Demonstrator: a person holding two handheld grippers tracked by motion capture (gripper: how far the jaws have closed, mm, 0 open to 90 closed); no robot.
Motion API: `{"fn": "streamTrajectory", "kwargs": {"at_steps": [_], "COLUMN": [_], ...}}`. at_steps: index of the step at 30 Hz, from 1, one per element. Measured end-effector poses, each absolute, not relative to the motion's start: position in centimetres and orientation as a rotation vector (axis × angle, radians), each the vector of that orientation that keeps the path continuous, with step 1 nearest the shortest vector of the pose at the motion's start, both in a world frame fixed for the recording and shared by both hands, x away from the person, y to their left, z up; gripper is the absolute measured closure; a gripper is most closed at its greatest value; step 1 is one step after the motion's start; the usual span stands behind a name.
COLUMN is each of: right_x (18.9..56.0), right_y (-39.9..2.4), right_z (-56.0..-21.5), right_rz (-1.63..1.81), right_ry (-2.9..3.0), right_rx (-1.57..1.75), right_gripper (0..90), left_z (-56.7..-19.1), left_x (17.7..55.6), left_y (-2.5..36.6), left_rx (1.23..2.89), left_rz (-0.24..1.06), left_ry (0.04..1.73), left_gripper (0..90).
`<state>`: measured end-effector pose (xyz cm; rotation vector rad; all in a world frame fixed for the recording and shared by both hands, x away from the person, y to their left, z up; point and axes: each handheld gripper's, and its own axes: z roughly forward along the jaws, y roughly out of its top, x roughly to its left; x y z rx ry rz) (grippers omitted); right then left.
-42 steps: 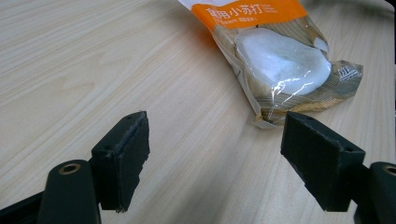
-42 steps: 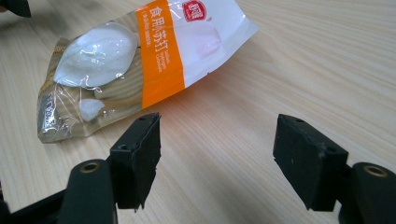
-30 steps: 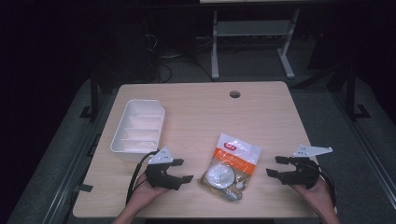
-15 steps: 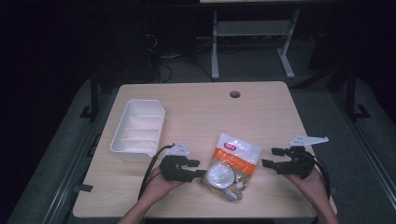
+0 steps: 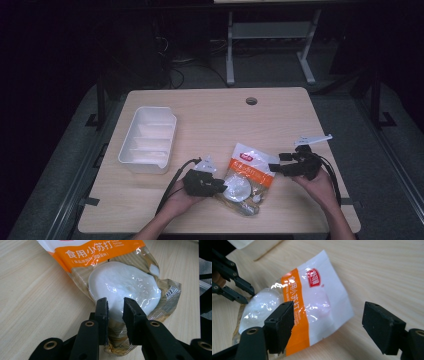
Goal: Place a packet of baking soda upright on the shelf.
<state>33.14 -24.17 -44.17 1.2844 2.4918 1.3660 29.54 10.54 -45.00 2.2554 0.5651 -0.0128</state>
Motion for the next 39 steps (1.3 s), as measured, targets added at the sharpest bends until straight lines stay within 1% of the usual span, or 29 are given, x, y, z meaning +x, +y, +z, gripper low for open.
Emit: {"fn": "streamTrajectory", "kwargs": {"at_steps": [4, 7, 8, 10, 12, 13, 14, 16, 17, 20, 21, 22, 23, 24, 25, 26, 30, 39], "right_x": [33.3, 33.2, 33.2, 33.1, 32.9, 32.9, 32.8, 32.9, 32.9, 32.9, 32.9, 32.9, 32.9, 32.8, 32.8, 32.6, 32.3, 31.9], "right_y": [-23.3, -22.3, -22.3, -22.0, -21.6, -21.6, -21.5, -21.5, -21.5, -21.8, -22.0, -22.0, -22.1, -22.1, -22.1, -21.8, -21.5, -21.3], "right_z": [-44.9, -45.7, -45.7, -46.0, -46.4, -46.4, -46.6, -46.7, -46.7, -46.9, -47.0, -47.0, -47.0, -46.9, -46.9, -46.7, -46.2, -45.2], "right_rz": [1.356, 1.341, 1.341, 1.314, 1.302, 1.302, 1.331, 1.367, 1.367, 1.4, 1.435, 1.435, 1.439, 1.455, 1.455, 1.442, 1.424, 1.44], "right_ry": [2.546, 2.586, 2.586, 2.608, 2.634, 2.634, 2.651, 2.65, 2.65, 2.639, 2.636, 2.636, 2.637, 2.639, 2.639, 2.645, 2.645, 2.628], "right_rx": [1.297, 1.293, 1.293, 1.286, 1.287, 1.287, 1.288, 1.297, 1.297, 1.316, 1.325, 1.325, 1.327, 1.329, 1.329, 1.297, 1.246, 1.159], "right_gripper": [26.8, 30.6, 30.6, 33.9, 41.4, 41.4, 46.2, 52.6, 52.6, 62.1, 66.8, 66.8, 68.6, 77.2, 77.2, 82.2, 86.7, 89.0], "left_z": [-45.1, -45.2, -45.2, -45.3, -45.3, -45.3, -45.4, -45.4, -45.4, -45.4, -45.4, -45.4, -45.4, -45.4, -45.4, -45.4, -45.4, -45.2], "left_x": [29.6, 29.5, 29.5, 29.5, 29.5, 29.5, 29.5, 29.4, 29.4, 29.2, 29.2, 29.2, 29.2, 29.2, 29.2, 29.2, 29.2, 29.4], "left_y": [10.6, 10.7, 10.7, 10.7, 10.7, 10.7, 10.8, 10.7, 10.7, 10.6, 10.6, 10.6, 10.6, 10.6, 10.6, 10.6, 10.6, 11.0], "left_rx": [2.252, 2.25, 2.245, 2.246, 2.249, 2.247, 2.243, 2.243, 2.249, 2.254, 2.254, 2.254, 2.254, 2.254, 2.254, 2.255, 2.251, 2.215], "left_rz": [-0.017, -0.018, -0.017, -0.017, -0.018, -0.021, -0.022, -0.022, -0.017, -0.007, -0.006, -0.006, -0.006, -0.004, -0.004, -0.006, -0.019, -0.051], "left_ry": [0.565, 0.568, 0.569, 0.566, 0.564, 0.567, 0.569, 0.566, 0.555, 0.545, 0.546, 0.546, 0.545, 0.544, 0.544, 0.541, 0.541, 0.551], "left_gripper": [72.9, 71.0, 71.0, 70.6, 69.4, 69.4, 68.9, 67.3, 67.3, 65.2, 64.6, 64.6, 64.4, 63.6, 63.2, 62.4, 60.0, 56.5]}}
